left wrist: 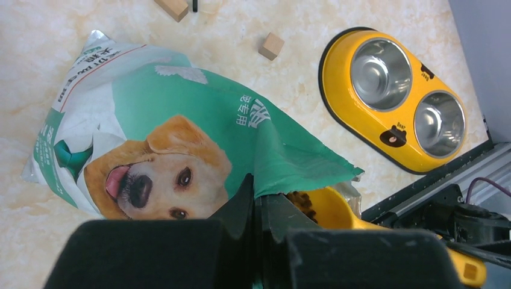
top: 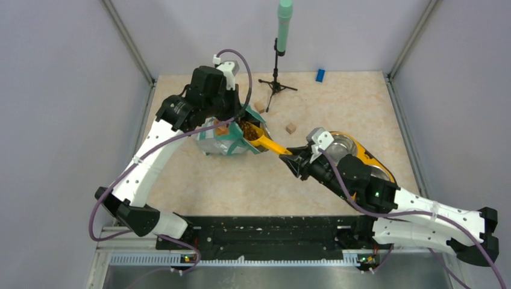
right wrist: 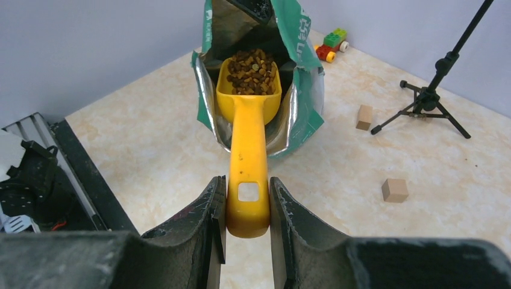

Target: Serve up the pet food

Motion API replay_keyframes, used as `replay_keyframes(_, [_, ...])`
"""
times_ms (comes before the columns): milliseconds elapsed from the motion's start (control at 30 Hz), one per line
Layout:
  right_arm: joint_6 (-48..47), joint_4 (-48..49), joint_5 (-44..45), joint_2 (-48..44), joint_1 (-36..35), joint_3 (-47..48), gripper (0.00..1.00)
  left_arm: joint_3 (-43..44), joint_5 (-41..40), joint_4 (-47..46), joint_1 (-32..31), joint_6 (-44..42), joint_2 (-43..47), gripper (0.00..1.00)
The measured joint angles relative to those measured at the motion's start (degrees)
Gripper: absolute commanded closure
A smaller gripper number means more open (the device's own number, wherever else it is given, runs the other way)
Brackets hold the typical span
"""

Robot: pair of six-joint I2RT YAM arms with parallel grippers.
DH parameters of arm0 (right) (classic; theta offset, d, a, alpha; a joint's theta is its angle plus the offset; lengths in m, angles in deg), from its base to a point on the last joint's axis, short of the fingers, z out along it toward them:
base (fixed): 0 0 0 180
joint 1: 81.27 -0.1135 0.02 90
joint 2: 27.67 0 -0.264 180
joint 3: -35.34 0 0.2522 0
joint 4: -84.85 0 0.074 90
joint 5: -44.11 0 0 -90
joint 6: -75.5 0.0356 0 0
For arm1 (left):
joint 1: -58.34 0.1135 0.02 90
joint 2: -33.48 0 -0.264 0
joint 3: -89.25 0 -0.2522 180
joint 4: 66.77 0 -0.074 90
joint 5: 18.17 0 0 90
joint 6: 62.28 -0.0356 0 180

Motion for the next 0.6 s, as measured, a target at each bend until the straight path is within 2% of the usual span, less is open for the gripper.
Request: replay_keyframes(600, [1.77, -7.19, 0.96, -3.85, -0.37, 1.07, 1.0, 1.42, 4.24, -1.75, 3.23, 0.92, -2.21, 1.0])
